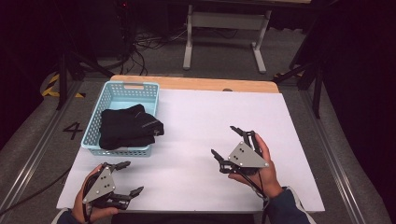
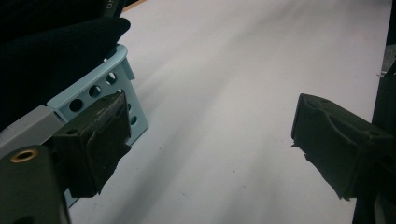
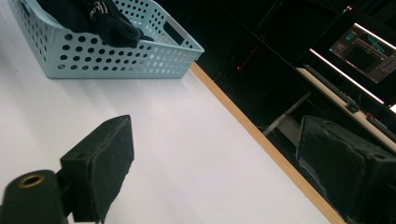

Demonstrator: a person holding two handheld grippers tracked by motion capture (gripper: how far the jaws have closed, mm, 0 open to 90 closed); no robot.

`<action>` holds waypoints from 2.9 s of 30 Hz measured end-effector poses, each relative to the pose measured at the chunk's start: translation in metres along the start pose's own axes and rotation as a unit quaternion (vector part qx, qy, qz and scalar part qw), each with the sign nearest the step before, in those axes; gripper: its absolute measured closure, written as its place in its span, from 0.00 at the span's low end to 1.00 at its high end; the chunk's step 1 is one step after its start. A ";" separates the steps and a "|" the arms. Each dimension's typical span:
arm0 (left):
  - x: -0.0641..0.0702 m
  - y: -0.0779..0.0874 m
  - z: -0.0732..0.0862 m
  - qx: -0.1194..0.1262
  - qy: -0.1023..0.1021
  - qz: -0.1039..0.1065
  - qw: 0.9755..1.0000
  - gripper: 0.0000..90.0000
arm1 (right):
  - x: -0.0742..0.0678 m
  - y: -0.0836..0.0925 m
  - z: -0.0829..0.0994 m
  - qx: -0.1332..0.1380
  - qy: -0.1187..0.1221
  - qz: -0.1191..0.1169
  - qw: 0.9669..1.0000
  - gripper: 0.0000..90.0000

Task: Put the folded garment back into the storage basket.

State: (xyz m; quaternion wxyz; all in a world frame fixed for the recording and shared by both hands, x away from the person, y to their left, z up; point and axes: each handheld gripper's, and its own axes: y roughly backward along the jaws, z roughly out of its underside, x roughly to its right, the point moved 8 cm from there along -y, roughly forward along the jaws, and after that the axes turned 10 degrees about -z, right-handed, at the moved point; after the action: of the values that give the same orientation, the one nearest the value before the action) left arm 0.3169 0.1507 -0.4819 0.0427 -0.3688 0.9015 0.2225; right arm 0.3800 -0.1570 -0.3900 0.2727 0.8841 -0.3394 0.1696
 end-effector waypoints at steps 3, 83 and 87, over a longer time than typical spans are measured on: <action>0.000 0.000 0.000 -0.001 -0.001 0.000 1.000 0.14 | 0.000 0.001 0.002 -0.001 -0.003 0.001 1.000 0.13; -0.005 -0.004 0.001 -0.004 0.005 -0.006 1.000 0.14 | -0.013 0.058 0.126 -0.032 -0.118 0.009 0.992 0.12; -0.006 -0.003 0.001 -0.003 0.007 -0.010 1.000 0.14 | -0.009 0.065 0.135 -0.035 -0.136 0.017 0.990 0.11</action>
State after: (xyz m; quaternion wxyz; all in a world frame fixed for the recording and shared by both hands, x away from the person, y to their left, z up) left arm 0.3237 0.1529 -0.4824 0.0378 -0.3790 0.8976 0.2219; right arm 0.3435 -0.2737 -0.4780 0.2517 0.8832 -0.3936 0.0408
